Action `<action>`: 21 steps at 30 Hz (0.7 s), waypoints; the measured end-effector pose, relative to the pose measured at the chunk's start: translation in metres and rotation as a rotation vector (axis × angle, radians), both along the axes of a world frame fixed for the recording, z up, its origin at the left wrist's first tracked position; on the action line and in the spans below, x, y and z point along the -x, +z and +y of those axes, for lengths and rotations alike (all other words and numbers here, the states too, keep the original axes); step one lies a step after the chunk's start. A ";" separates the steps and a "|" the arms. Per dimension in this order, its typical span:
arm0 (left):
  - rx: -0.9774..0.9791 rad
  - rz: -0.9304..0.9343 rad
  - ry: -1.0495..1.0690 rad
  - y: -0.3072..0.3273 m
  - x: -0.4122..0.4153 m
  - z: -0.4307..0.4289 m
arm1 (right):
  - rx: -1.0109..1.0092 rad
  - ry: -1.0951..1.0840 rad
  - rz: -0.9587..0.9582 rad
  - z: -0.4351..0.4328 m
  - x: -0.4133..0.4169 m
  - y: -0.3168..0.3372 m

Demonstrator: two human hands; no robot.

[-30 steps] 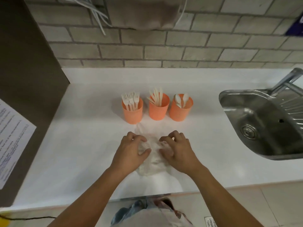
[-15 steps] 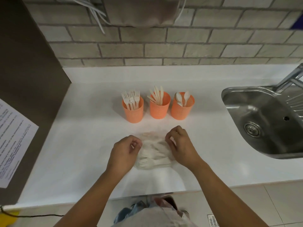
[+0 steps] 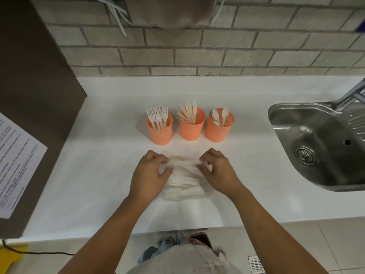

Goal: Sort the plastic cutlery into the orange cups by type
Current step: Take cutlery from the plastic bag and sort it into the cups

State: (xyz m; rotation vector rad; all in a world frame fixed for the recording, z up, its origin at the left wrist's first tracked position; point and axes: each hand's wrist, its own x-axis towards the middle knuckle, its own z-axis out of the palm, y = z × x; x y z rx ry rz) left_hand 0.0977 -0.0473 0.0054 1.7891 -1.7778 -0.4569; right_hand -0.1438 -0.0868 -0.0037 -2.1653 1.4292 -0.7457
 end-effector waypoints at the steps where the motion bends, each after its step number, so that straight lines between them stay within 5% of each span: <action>1: 0.024 0.082 0.038 0.002 -0.002 0.001 | -0.013 -0.044 -0.076 -0.002 0.006 0.003; 7: 0.056 0.179 -0.088 0.011 -0.006 0.008 | -0.174 -0.107 -0.360 0.004 0.014 0.016; 13: -0.098 0.381 -0.129 0.035 0.017 0.006 | -0.155 0.066 -0.265 0.002 -0.004 0.033; 18: -0.112 0.932 0.136 0.057 0.003 0.005 | -0.330 -0.259 -0.751 -0.004 0.013 0.053; 21: -0.058 0.936 0.242 0.067 -0.013 0.004 | -0.380 -0.317 -0.947 -0.005 0.025 0.056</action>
